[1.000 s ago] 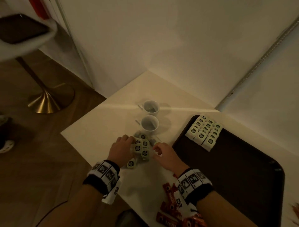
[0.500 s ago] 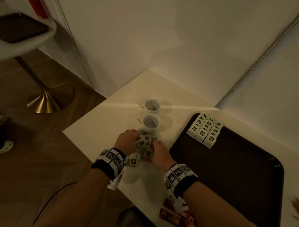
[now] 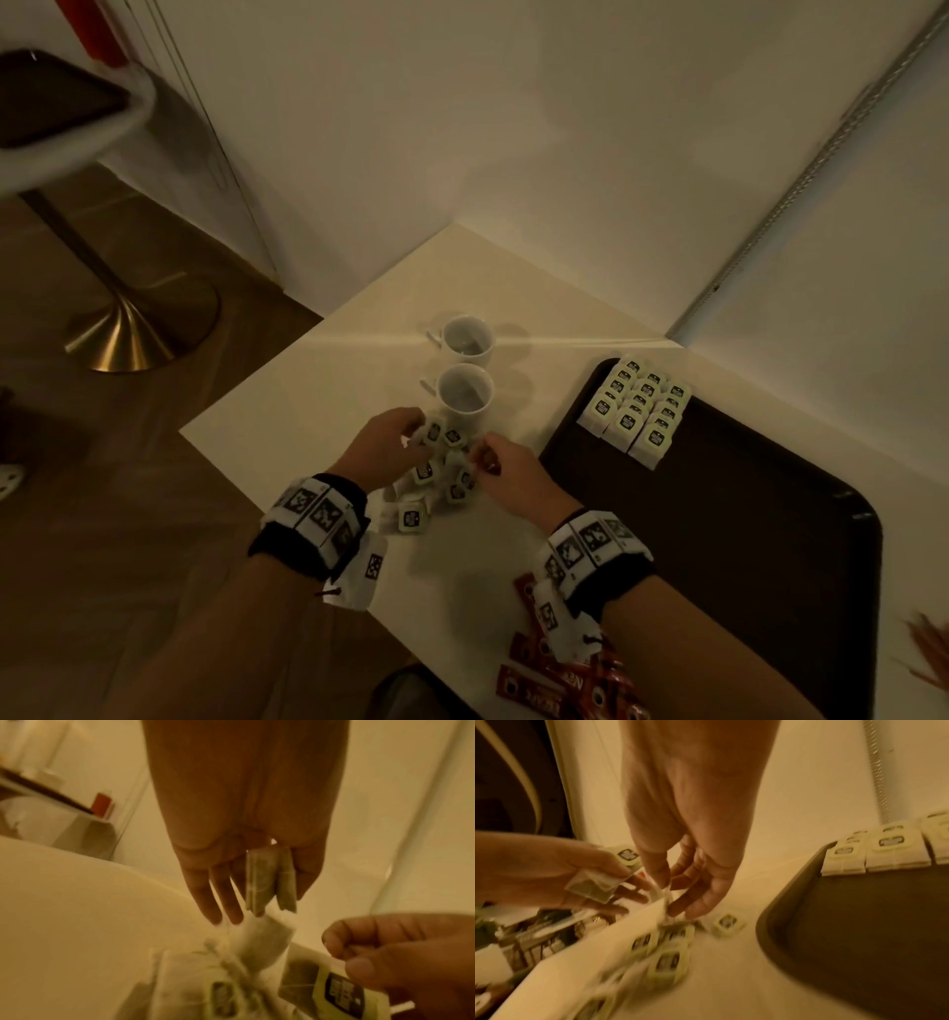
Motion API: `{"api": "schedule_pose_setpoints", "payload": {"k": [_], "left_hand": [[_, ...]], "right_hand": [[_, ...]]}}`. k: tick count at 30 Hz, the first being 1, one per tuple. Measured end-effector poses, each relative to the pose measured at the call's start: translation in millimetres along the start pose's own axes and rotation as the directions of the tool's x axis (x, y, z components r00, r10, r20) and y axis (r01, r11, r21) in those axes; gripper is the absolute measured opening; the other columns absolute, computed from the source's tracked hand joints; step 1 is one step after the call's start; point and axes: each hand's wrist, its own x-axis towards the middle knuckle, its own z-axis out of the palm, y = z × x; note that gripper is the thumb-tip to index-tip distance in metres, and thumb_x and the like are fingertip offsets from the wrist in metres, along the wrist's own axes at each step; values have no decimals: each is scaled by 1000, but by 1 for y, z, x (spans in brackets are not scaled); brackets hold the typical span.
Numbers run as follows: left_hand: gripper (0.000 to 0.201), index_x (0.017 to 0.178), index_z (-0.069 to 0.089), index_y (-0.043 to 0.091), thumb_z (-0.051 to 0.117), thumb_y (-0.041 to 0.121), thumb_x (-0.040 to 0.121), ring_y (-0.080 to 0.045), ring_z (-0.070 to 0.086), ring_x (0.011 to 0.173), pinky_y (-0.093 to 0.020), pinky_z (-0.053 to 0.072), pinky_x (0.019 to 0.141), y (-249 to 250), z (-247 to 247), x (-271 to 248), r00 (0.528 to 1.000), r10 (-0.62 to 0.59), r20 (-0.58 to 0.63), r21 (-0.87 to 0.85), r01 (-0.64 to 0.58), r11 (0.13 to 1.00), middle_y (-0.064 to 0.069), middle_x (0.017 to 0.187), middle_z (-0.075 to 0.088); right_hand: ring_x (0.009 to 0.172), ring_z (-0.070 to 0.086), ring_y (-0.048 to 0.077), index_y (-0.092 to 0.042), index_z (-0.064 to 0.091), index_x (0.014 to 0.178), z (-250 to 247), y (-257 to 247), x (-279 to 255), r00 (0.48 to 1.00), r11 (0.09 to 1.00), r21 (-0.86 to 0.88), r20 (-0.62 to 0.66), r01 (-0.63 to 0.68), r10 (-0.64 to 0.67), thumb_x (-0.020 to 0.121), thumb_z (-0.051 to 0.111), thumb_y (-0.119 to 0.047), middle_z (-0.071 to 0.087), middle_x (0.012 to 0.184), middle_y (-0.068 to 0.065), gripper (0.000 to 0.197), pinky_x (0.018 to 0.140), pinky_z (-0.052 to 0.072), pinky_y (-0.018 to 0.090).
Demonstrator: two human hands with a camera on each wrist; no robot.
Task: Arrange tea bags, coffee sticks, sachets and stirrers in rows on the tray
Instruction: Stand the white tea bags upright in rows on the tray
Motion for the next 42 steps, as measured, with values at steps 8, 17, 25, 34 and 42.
{"api": "schedule_pose_setpoints", "payload": {"k": [8, 17, 25, 34, 42], "left_hand": [[39, 109, 48, 17, 56, -9, 81, -21, 59, 74, -31, 56, 59, 74, -24, -7, 981, -99, 168, -903, 193, 383, -12, 92, 54], [7, 84, 65, 12, 61, 13, 90, -14, 65, 71, -25, 54, 59, 155, -16, 6, 988, 108, -114, -849, -153, 505, -3, 75, 67], [9, 87, 68, 13, 63, 6, 87, -16, 69, 83, -28, 57, 64, 182, 9, 11, 981, 184, -57, -874, -138, 466, -2, 79, 70], [20, 91, 66, 21, 59, 34, 78, -19, 68, 87, -25, 54, 58, 196, 13, 8, 969, 242, 54, -962, -14, 272, -4, 96, 72], [25, 92, 61, 11, 59, 30, 77, -14, 68, 84, -25, 56, 64, 200, 10, 11, 964, 259, 55, -982, 5, 189, -2, 90, 70]], "right_hand": [[78, 59, 2, -13, 59, 96, -105, -64, -15, 969, 965, 149, -152, 217, -194, 87, 60, -1, 63, 90, -6, 15, 68, 46, 11], [72, 68, 7, -14, 70, 82, -184, -101, -37, 904, 962, 81, -369, 261, -215, 73, 78, -15, 70, 87, -1, 12, 67, 50, 15], [62, 54, -1, -18, 72, 79, -213, -132, -54, 874, 882, -368, -270, 294, -404, 79, 73, -25, 66, 70, -8, 7, 59, 39, 10], [56, 53, -1, -15, 71, 86, -226, -149, -58, 898, 894, -363, -246, 263, -364, 74, 78, -23, 58, 61, -12, 15, 58, 40, 7], [55, 53, -4, -12, 74, 91, -221, -148, -59, 911, 891, -398, -245, 217, -331, 78, 74, -28, 60, 64, -9, 20, 58, 42, 9]]}}
